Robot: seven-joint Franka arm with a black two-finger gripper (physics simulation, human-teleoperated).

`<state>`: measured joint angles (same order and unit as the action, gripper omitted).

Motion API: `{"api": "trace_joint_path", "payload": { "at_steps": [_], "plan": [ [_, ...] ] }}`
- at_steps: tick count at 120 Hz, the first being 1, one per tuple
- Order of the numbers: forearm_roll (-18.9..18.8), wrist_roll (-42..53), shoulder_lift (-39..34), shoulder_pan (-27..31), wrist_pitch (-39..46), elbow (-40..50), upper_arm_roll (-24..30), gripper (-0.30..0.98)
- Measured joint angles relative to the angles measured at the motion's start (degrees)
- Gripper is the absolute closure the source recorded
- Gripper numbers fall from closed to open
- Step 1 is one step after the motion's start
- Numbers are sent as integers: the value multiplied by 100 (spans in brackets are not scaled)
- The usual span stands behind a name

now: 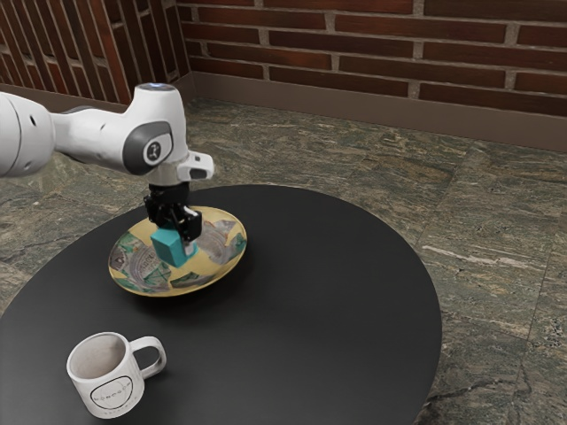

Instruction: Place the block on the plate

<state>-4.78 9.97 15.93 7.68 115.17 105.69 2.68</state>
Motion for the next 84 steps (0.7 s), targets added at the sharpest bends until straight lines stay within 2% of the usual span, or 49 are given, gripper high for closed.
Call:
{"api": "trace_joint_path", "payload": {
  "at_steps": [16,54,84],
  "plan": [
    [-17,9,66,200,-9,-192,-45,33],
    [-36,89,1244,226,-165,-1507,-177,33],
    [-55,151,1753,243,-268,-1761,-175,33]
  ]
}}
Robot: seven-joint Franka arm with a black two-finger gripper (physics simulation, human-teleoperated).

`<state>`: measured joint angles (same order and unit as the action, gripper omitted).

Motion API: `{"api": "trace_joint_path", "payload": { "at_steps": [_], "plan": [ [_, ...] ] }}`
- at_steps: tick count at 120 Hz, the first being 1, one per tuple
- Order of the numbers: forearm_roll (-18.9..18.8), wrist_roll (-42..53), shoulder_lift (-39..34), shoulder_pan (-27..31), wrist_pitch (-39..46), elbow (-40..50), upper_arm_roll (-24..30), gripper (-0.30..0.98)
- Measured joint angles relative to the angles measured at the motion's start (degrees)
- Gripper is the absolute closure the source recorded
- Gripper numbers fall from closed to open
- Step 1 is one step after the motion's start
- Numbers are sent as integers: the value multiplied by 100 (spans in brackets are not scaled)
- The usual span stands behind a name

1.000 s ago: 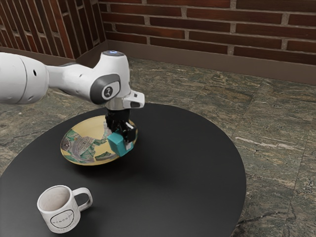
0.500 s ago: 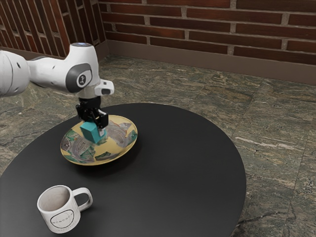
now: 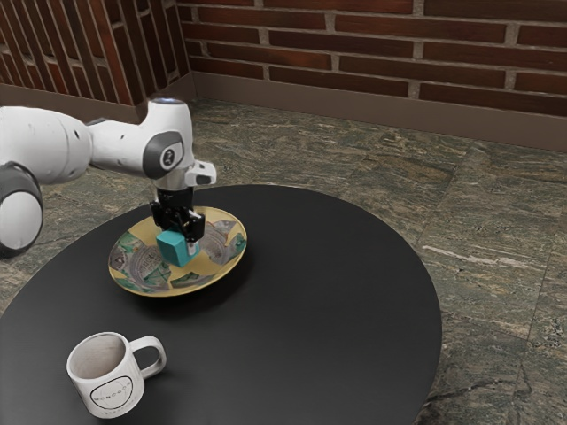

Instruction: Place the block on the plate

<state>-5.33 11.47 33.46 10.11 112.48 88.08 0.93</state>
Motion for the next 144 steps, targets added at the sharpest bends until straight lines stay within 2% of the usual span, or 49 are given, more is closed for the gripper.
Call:
{"api": "trace_joint_path", "payload": {
  "at_steps": [16,48,88,144],
  "plan": [
    [0,29,115,45,-1,-6,4,32],
    [31,142,64,52,4,-3,-1,10],
    [50,142,-1301,25,-226,404,130,2],
    [225,-580,-2920,-52,-1965,185,661,0]
  ]
}}
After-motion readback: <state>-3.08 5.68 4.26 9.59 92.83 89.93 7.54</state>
